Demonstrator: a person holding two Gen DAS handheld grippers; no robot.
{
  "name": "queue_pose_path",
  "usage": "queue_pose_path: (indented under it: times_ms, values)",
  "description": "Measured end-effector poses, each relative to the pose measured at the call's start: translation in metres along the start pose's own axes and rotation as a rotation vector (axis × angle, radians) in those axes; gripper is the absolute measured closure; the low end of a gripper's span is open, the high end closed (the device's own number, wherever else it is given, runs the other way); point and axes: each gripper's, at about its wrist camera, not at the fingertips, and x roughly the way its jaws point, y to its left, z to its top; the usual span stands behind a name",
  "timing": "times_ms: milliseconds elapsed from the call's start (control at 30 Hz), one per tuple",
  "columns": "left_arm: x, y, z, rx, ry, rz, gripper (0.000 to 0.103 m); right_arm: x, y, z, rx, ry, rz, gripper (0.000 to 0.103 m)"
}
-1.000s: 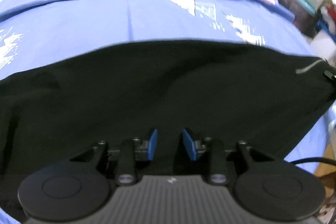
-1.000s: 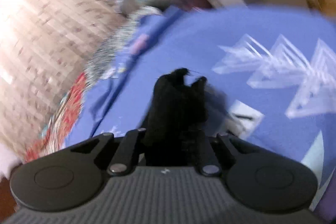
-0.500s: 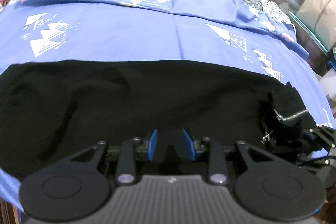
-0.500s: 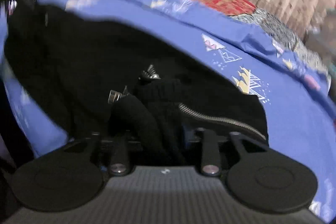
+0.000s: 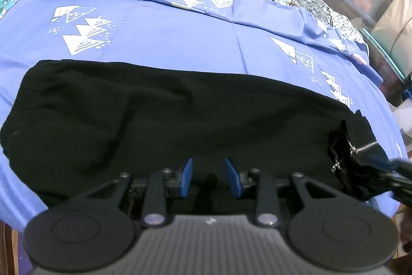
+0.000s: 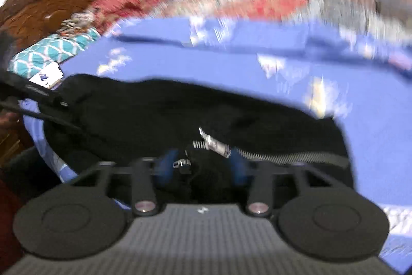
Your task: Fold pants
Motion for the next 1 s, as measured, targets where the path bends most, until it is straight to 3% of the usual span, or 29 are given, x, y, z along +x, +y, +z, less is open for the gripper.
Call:
queue_pose_path:
  times_ms: [67,133,233,300,367,533,633,767,1000]
  values:
    - [-0.004,0.005,-0.003,-0.011,-0.005,0.006,0.074,0.031,-0.006,-0.011,0.068,0.069,-0.013,0.073]
    - [-0.013,0.015,-0.005,-0.026,-0.016,0.016,0.074,0.041,0.002,-0.02,0.044,0.019,-0.041,0.073]
    - [-0.034,0.035,-0.012,-0.054,-0.052,0.02,0.07,0.044,0.024,-0.012,-0.022,0.029,-0.105,0.073]
    - [-0.05,0.052,-0.017,-0.088,-0.077,0.036,0.06,0.042,0.03,-0.009,-0.025,0.042,-0.11,0.07]
    - [-0.068,0.074,-0.023,-0.142,-0.111,0.063,0.055,0.029,0.032,0.002,0.025,0.021,-0.086,0.07]
    - [-0.095,0.131,-0.033,-0.326,-0.177,0.093,0.045,0.003,0.021,0.025,0.215,-0.132,0.021,0.065]
    - [-0.095,0.155,-0.033,-0.403,-0.183,0.076,0.042,0.017,0.028,0.037,0.267,-0.113,0.071,0.065]
    - [-0.089,0.166,-0.036,-0.433,-0.195,0.043,0.029,0.044,0.055,0.048,0.283,-0.056,0.141,0.065]
    - [-0.081,0.194,-0.047,-0.492,-0.2,-0.028,0.024,0.073,0.1,0.075,0.258,0.016,0.225,0.066]
